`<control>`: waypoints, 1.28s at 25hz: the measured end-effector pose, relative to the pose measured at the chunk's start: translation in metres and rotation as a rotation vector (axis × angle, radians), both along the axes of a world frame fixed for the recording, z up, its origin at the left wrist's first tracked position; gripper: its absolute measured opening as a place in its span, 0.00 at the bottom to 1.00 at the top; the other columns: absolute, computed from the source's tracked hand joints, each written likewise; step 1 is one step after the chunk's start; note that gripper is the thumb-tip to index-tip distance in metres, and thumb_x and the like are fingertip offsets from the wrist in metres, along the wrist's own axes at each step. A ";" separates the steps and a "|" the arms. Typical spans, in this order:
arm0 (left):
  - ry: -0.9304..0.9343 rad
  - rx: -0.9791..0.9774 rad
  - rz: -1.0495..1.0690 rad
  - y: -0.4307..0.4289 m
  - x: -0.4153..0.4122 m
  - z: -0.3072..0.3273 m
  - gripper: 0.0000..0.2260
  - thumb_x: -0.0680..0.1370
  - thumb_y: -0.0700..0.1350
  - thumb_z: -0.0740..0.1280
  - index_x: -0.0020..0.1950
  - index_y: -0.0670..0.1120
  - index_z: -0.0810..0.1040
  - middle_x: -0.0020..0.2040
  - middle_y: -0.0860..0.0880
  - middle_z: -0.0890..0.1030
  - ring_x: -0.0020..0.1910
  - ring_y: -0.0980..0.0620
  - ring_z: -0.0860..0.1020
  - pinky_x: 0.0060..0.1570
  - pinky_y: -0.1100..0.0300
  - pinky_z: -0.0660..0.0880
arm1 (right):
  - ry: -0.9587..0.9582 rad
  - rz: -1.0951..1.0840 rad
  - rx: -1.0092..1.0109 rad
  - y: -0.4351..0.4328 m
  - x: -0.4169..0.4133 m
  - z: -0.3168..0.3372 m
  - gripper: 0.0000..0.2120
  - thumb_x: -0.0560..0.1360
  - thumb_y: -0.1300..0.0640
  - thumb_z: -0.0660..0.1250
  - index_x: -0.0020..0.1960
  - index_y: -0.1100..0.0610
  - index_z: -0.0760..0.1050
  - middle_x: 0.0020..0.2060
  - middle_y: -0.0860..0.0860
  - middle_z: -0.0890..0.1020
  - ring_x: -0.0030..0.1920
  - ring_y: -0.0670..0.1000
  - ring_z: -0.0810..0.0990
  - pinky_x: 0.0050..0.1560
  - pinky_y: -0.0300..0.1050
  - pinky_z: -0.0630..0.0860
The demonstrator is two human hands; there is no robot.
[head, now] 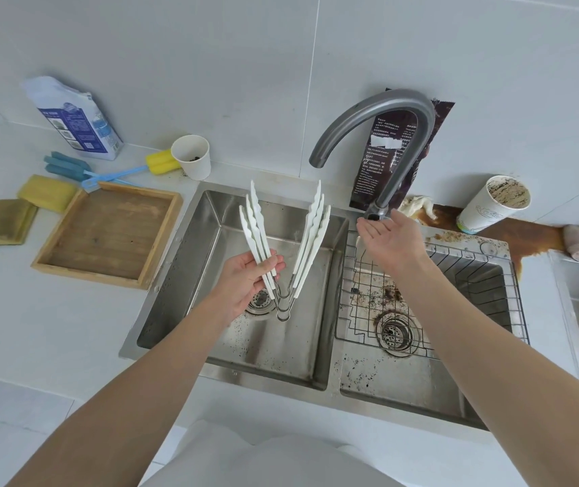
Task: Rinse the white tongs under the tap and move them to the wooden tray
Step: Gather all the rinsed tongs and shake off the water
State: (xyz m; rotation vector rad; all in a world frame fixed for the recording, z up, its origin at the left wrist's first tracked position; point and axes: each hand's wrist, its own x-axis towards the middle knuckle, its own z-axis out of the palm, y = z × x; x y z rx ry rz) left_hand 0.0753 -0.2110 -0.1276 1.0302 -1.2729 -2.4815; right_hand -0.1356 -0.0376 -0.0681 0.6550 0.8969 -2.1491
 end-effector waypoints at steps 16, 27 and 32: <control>0.063 0.058 -0.073 0.002 0.015 0.009 0.15 0.71 0.38 0.73 0.57 0.38 0.79 0.55 0.39 0.84 0.55 0.44 0.83 0.53 0.51 0.81 | 0.729 0.628 0.420 -0.016 0.126 -0.024 0.08 0.77 0.62 0.70 0.55 0.56 0.77 0.48 0.56 0.87 0.50 0.57 0.86 0.55 0.54 0.81; -0.159 0.009 -0.113 0.004 0.015 0.021 0.07 0.77 0.37 0.70 0.53 0.39 0.79 0.51 0.40 0.84 0.47 0.47 0.85 0.42 0.56 0.83 | 0.425 0.577 0.493 -0.026 0.139 -0.021 0.09 0.78 0.67 0.67 0.57 0.67 0.74 0.48 0.60 0.83 0.49 0.58 0.85 0.51 0.50 0.82; -0.278 0.051 -0.188 0.006 0.022 0.018 0.09 0.78 0.37 0.69 0.56 0.36 0.78 0.50 0.40 0.84 0.44 0.47 0.84 0.46 0.54 0.82 | 0.251 0.622 0.542 -0.027 0.145 -0.019 0.10 0.79 0.68 0.65 0.59 0.68 0.73 0.52 0.64 0.81 0.52 0.62 0.83 0.56 0.55 0.80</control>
